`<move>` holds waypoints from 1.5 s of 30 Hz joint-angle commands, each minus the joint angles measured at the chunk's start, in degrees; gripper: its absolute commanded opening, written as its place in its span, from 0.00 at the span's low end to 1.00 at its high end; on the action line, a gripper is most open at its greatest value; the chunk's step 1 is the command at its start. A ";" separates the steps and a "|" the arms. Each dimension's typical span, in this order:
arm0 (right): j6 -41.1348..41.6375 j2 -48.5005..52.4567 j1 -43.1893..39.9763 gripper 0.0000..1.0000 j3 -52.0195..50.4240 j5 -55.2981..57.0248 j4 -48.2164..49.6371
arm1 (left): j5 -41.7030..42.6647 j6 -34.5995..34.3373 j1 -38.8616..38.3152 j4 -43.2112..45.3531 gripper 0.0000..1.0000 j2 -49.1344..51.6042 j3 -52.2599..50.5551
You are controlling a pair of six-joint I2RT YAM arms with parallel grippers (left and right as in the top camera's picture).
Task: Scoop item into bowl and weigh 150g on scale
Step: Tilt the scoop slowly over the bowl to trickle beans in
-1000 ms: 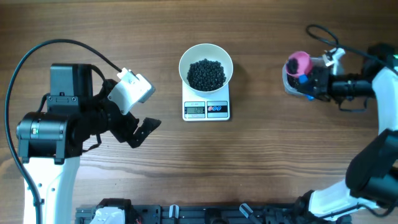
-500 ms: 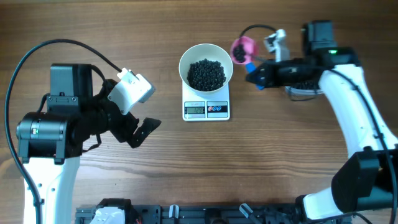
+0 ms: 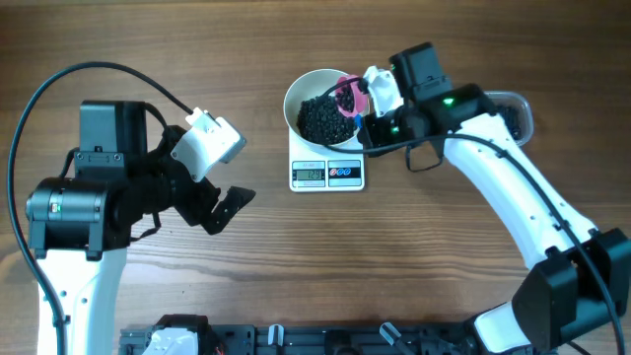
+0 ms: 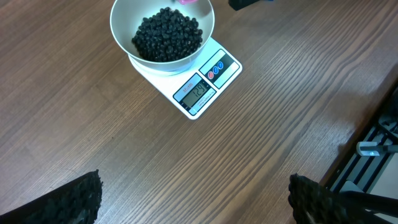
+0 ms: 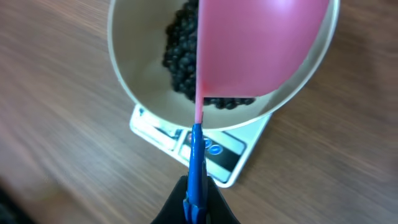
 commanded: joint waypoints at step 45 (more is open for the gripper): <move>-13.05 -1.16 2.93 0.04 0.96 11.39 4.37 | 0.48 0.68 0.37 -0.04 1.00 0.22 1.11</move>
